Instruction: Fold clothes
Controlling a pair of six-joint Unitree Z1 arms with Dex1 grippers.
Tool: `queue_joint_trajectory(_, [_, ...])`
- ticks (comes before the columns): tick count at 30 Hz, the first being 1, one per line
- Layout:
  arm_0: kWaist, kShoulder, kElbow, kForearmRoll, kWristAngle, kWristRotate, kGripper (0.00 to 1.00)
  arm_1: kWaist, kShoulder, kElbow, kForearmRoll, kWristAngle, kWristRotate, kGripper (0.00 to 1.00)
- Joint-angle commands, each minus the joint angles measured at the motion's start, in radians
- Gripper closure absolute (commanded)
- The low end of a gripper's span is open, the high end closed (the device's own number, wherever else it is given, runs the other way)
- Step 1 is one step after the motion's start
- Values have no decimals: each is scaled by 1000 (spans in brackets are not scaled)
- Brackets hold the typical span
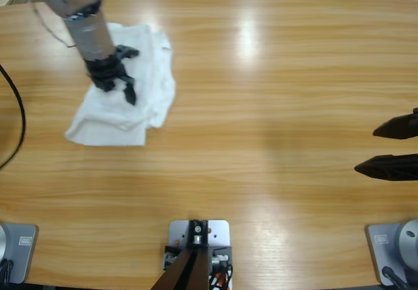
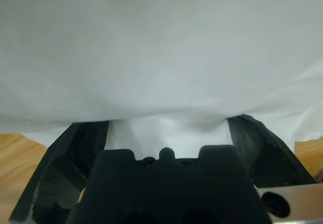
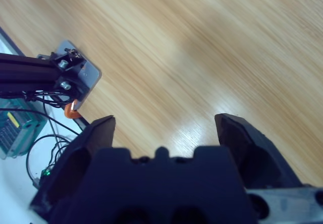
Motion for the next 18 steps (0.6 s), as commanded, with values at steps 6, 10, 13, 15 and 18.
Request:
queue_joint_trajectory(6, [469, -53, 221, -118, 25, 10, 110, 9, 7, 16, 14, 8, -8, 197])
queue_joint_trajectory(10, [528, -79, 221, -119, 25, 9, 110, 9, 7, 16, 14, 10, -8, 197])
queue_joint_trajectory(13, [578, -143, 222, -133, 22, 0, 110, 9, 6, 16, 13, 10, -10, 197])
queue_joint_trajectory(15, [595, -198, 223, -146, 17, 3, 111, 9, 7, 16, 12, 10, -10, 197])
queue_joint_trajectory(18, [581, -319, 286, -208, -13, 35, 138, 9, 4, 16, 14, 10, -10, 197])
